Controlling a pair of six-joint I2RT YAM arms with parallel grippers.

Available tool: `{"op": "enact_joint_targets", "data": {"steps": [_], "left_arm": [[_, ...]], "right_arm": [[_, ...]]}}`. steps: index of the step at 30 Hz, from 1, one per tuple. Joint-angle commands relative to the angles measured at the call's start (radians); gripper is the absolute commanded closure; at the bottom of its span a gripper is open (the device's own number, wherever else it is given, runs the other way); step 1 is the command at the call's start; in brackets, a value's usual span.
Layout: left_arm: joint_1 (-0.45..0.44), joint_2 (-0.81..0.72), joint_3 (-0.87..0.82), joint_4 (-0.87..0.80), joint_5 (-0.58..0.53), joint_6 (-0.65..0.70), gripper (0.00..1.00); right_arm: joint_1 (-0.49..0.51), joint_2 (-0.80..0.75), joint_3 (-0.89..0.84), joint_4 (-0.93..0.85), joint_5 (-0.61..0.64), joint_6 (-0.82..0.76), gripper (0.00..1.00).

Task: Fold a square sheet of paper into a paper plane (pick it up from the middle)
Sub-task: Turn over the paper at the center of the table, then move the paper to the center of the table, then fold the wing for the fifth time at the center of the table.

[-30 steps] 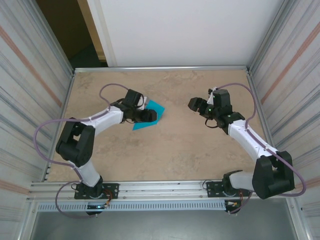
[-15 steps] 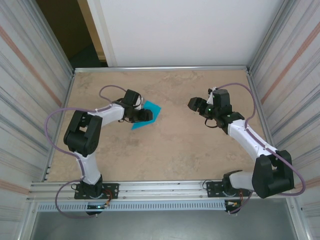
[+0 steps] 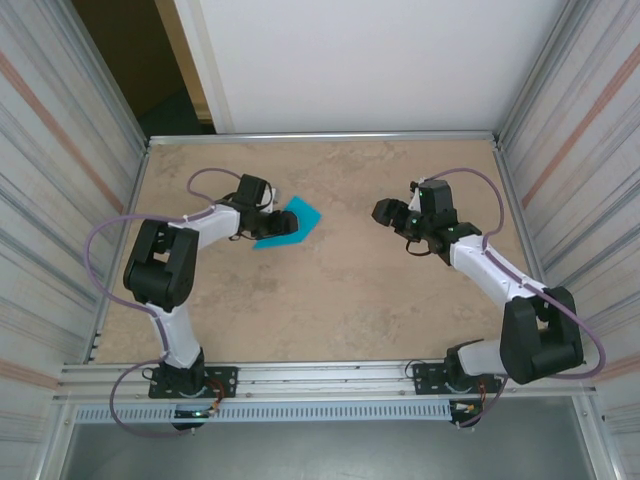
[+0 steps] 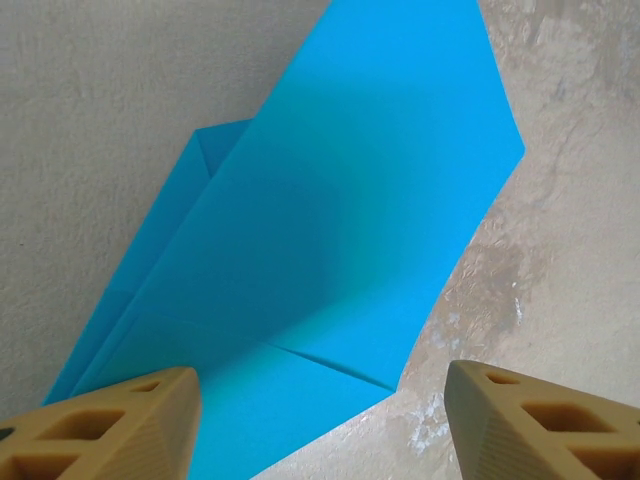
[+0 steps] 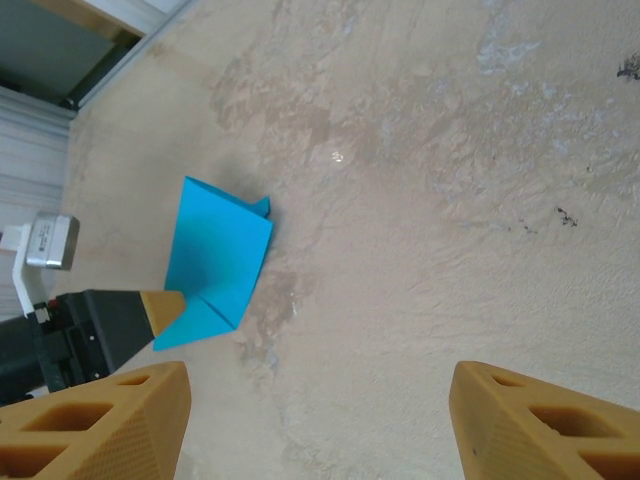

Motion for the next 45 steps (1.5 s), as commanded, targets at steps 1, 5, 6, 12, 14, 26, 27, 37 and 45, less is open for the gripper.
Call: {"op": "enact_joint_targets", "data": {"steps": [1, 5, 6, 12, 14, 26, 27, 37, 45], "left_arm": [[0.011, 0.029, 0.011, -0.004, 0.028, -0.034, 0.34], [0.011, 0.063, 0.013, -0.005, 0.07, -0.082, 0.36], [0.011, 0.067, 0.009, -0.001, 0.08, -0.097, 0.37], [-0.017, 0.058, -0.04, 0.04, 0.134, -0.205, 0.42], [-0.044, 0.049, -0.055, 0.047, 0.138, -0.244, 0.46], [-0.206, -0.004, -0.177, 0.203, 0.079, -0.499, 0.81], [-0.208, 0.0, -0.176, 0.203, 0.08, -0.506, 0.83], [-0.211, -0.003, -0.187, 0.219, 0.084, -0.533, 0.97], [-0.197, -0.049, -0.166, 0.208, 0.113, -0.496, 0.98]], "right_arm": [[0.015, 0.019, 0.017, 0.012, -0.017, 0.032, 0.32], [0.053, 0.057, 0.021, 0.034, -0.033, 0.068, 0.33], [0.066, 0.066, 0.025, 0.037, -0.029, 0.074, 0.33], [0.154, 0.148, 0.059, 0.05, -0.015, 0.122, 0.35], [0.182, 0.18, 0.066, 0.064, -0.017, 0.141, 0.37], [0.265, 0.393, 0.153, 0.074, -0.088, 0.21, 0.71], [0.274, 0.42, 0.176, 0.054, -0.107, 0.202, 0.75], [0.313, 0.537, 0.242, -0.005, -0.138, 0.186, 0.93], [0.313, 0.585, 0.253, -0.074, -0.126, 0.141, 0.96]]}}
